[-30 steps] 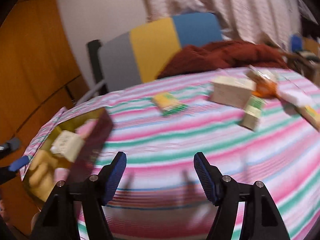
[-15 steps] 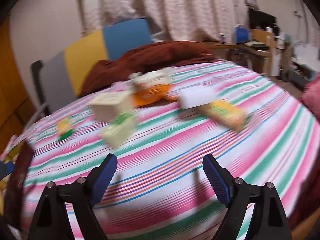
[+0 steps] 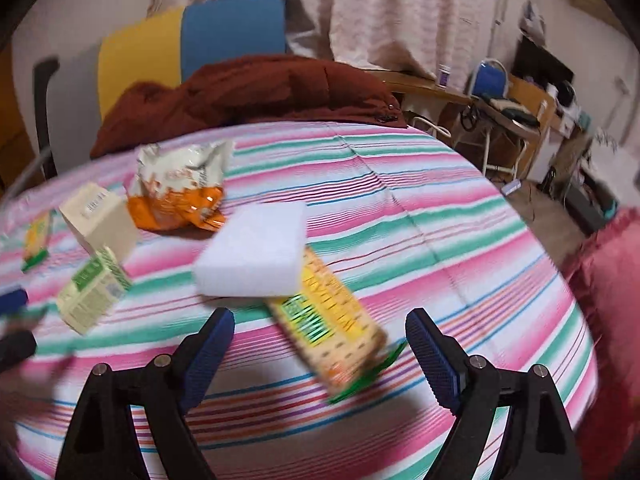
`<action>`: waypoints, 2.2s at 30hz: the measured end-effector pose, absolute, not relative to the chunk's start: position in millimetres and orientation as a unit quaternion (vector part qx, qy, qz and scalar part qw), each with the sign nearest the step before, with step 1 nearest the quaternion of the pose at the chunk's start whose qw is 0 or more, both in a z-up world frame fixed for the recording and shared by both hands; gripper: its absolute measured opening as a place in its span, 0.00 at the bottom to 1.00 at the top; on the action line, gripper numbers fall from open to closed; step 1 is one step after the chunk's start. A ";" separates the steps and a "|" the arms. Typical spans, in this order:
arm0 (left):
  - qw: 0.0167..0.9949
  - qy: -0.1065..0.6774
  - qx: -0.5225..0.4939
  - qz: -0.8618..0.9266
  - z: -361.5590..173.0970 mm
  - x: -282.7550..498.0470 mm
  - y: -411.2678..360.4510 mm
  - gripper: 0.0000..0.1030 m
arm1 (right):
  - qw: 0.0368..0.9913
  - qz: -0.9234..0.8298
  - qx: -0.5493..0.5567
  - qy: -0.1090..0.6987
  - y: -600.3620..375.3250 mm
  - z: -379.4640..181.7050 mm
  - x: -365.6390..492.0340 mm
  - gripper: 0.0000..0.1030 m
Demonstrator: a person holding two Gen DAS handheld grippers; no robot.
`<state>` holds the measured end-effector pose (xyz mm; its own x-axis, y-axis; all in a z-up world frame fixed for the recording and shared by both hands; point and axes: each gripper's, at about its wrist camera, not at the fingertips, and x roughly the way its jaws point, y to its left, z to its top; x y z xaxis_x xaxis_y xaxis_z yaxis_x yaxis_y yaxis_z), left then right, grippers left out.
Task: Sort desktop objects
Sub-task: 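Move both grippers back over the table toward the remaining items, then grasp the WEIDAN cracker pack with the right gripper while the left grasps the green box, then lift the cracker pack with the right gripper while the left lifts the green box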
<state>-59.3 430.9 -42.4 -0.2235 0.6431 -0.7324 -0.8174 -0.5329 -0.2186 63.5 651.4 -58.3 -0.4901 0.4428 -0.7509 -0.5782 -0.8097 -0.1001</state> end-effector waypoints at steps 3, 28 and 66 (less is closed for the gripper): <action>0.476 0.122 -0.409 0.769 -47.1 -62.2 446.9 0.83 | 0.282 0.853 -0.433 0.071 660.3 -66.0 55.5 0.83; 0.489 0.111 -0.439 0.746 -74.8 -75.4 430.2 0.34 | 0.277 0.862 -0.404 0.130 617.3 -82.9 74.8 0.57; 0.417 0.063 -0.405 0.811 -61.0 -37.7 263.5 0.53 | 0.194 0.901 -0.325 0.210 444.8 -84.1 77.9 0.66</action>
